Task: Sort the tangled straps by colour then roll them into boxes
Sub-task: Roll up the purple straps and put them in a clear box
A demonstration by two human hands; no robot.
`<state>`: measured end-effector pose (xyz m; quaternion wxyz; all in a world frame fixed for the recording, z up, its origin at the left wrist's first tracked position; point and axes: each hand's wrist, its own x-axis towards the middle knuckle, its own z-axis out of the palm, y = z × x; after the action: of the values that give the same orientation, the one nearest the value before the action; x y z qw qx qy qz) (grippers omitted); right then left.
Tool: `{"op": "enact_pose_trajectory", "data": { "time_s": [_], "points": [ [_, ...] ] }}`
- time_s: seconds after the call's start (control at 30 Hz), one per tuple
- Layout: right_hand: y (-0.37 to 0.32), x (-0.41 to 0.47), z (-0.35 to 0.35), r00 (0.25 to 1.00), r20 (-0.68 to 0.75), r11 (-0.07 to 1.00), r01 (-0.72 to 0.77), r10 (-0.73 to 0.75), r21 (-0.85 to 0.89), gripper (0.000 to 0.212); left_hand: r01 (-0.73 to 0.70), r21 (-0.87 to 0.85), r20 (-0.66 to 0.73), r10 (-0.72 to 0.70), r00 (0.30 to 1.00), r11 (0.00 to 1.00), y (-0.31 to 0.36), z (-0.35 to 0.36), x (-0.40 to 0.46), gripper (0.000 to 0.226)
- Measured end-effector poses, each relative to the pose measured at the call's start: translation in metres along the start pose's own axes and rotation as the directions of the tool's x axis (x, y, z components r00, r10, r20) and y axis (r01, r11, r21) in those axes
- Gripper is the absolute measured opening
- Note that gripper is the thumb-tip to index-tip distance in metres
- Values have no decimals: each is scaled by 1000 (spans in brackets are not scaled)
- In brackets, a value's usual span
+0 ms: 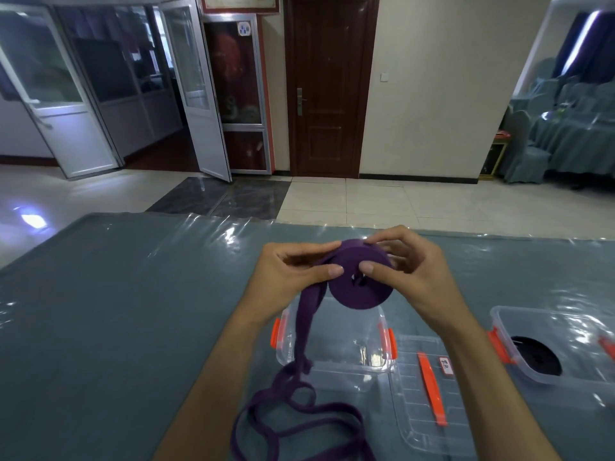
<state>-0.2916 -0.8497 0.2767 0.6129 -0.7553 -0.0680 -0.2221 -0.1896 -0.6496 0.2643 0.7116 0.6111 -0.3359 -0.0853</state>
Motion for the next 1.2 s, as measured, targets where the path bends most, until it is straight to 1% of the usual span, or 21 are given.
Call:
{"op": "enact_pose_trajectory", "data": {
  "time_s": [0.07,0.1,0.2,0.27,0.33,0.4,0.47,0.5,0.53,0.57,0.63,0.67,0.77,0.8,0.87,0.9,0.97,1.03,1.1,1.17,1.2],
  "points": [
    [2,-3,4,997,42,994,-61,58,92,41,-16,21,-54,17,998,1000,3,2,-4,40],
    [3,-3,5,997,46,994,-66,62,91,43,-24,36,-67,26,997,999,2,3,-6,39],
    [5,-2,10,999,30,999,-23,24,-32,43,8,51,-33,-6,999,999,-15,0,-12,49],
    [10,0,13,1000,20,999,-7,8,-47,40,89,81,19,-90,996,993,-32,-9,-20,64],
    [14,1,14,1000,-8,999,-11,11,-35,38,172,177,89,-190,978,969,-52,-22,-30,71],
    [15,3,14,1000,-27,999,-14,13,-35,37,274,305,152,-331,931,912,-74,-35,-45,70],
    [16,5,13,999,-45,1000,-16,15,-22,37,354,425,168,-457,873,833,-102,-48,-58,77],
    [15,6,13,998,-58,1000,-17,16,-9,36,368,468,171,-491,854,803,-117,-54,-63,82],
    [15,7,13,997,-74,1000,-17,17,2,37,362,506,184,-509,841,783,-130,-59,-68,81],
    [13,8,13,996,-90,1000,-15,16,8,37,347,530,205,-514,833,774,-141,-63,-71,76],
    [10,10,12,994,-113,1000,-11,12,5,39,356,545,217,-538,815,759,-158,-66,-76,59],
    [9,11,12,993,-121,1000,-11,11,-2,41,368,542,195,-539,819,756,-164,-67,-78,50],
    [7,15,9,990,-140,1000,-17,16,-1,44,394,506,82,-497,864,767,-179,-67,-82,25],
    [8,15,8,988,-155,1000,-19,20,8,44,411,464,30,-478,878,785,-182,-68,-83,21],
    [9,16,5,982,-188,999,-25,28,20,42,457,336,-138,-436,889,824,-184,-70,-84,18],
    [9,16,4,979,-201,1000,-25,27,16,41,469,270,-234,-415,879,841,-183,-71,-84,18],
    [12,15,2,975,-222,1000,-22,23,5,39,480,181,-416,-375,828,859,-181,-73,-84,14],
    [14,13,1,971,-239,1000,-24,25,6,37,485,152,-547,-335,767,861,-179,-76,-83,10],
    [17,12,1,968,-248,1000,-29,28,-2,37,505,173,-596,-318,737,846,-178,-80,-82,12],
    [20,11,3,970,-243,999,-33,27,-18,37,517,125,-553,-373,745,847,-179,-85,-79,10],
    [21,11,3,968,-247,999,-35,30,-17,37,516,57,-503,-422,754,855,-178,-87,-79,8]
  ]
}}
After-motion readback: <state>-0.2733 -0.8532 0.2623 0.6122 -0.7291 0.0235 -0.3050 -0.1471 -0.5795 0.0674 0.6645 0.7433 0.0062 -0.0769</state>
